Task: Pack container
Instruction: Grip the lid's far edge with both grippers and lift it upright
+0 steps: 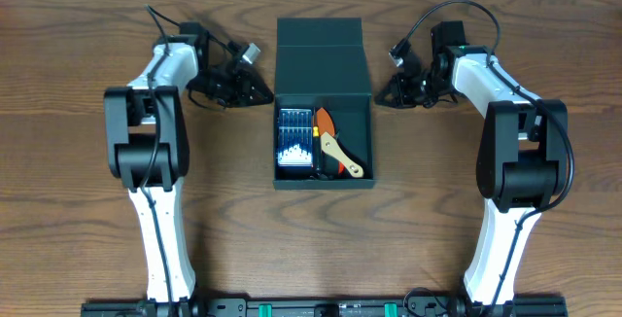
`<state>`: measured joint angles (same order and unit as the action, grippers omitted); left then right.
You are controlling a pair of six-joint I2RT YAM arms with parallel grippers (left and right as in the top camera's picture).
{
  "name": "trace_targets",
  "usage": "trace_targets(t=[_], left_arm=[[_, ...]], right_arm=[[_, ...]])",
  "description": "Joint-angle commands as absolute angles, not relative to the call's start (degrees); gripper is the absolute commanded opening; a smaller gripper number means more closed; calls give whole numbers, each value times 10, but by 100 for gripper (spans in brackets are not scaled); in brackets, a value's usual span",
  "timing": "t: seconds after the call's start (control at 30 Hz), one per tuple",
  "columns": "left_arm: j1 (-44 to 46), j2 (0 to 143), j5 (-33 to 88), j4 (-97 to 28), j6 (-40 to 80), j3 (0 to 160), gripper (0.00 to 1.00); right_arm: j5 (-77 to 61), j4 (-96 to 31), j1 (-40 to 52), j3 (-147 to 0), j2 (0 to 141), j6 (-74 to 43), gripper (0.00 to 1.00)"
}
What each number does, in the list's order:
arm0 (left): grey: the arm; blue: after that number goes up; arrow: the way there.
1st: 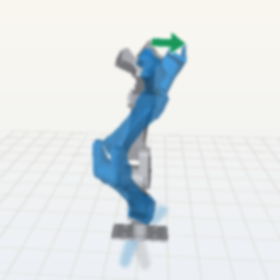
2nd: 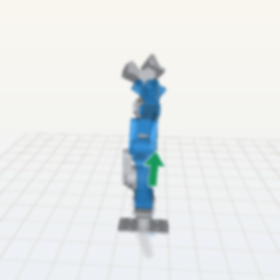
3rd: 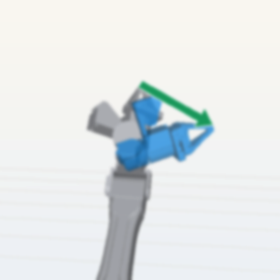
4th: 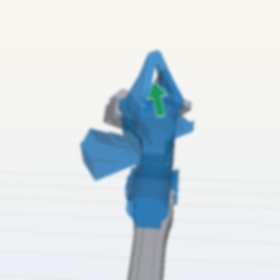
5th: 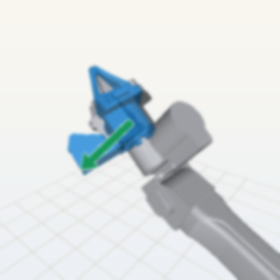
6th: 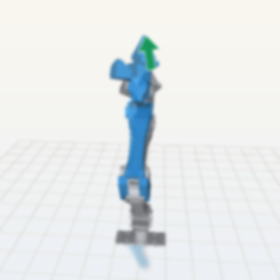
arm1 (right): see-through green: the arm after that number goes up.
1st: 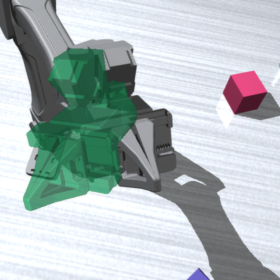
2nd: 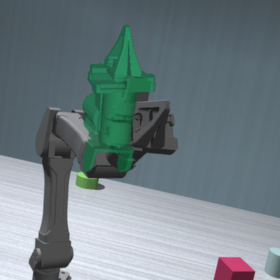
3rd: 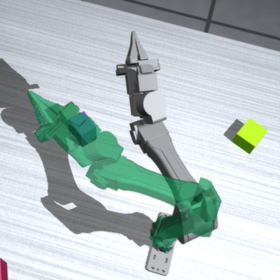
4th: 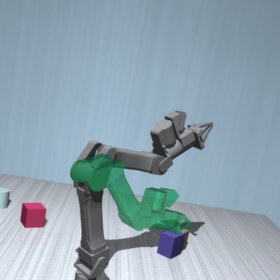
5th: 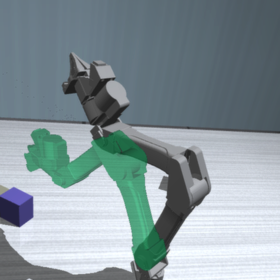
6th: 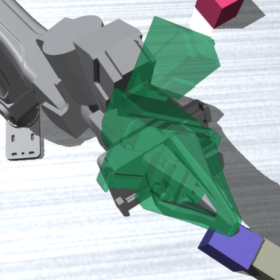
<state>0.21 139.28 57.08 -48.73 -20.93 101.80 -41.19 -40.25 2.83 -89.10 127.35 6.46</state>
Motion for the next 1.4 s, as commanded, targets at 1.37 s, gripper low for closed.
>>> trace_targets(t=[1.37], left_arm=[[11, 1388, 671, -412, -116, 1064, 6]], right_arm=[[-478, -296, 60, -910, 1276, 28, 1]])
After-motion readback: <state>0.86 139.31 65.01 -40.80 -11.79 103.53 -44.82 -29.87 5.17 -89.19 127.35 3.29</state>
